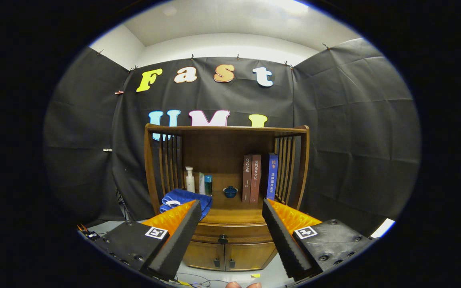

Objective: Pull open the drawer, take out the items inside it, and place them on the countertop above the cabinet.

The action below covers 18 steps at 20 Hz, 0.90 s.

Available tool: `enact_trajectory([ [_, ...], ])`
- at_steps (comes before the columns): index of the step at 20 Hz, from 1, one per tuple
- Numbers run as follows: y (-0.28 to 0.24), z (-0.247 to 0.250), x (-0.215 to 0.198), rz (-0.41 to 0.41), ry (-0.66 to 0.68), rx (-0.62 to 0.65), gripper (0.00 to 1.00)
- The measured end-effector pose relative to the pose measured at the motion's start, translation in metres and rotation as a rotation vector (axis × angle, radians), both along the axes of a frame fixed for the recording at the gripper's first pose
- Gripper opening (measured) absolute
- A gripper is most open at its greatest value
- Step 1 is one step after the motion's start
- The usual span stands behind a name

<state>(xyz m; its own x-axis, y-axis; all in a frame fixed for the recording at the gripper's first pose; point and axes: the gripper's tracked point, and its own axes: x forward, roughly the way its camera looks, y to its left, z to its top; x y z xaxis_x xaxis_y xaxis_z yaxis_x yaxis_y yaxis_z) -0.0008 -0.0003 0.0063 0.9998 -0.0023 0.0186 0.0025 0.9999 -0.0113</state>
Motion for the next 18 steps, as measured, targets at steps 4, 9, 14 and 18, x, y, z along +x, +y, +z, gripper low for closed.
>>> enact_trajectory([
  [4, -0.005, -0.012, 0.002, 0.0, -0.043, 0.025, 0.99],
  [9, -0.008, -0.065, 0.014, 0.001, -0.057, -0.005, 0.99],
  [14, -0.02, -0.134, 0.042, -0.039, 0.013, 0.039, 0.99],
  [18, -0.024, -0.179, 0.071, -0.045, 0.044, 0.073, 0.99],
])
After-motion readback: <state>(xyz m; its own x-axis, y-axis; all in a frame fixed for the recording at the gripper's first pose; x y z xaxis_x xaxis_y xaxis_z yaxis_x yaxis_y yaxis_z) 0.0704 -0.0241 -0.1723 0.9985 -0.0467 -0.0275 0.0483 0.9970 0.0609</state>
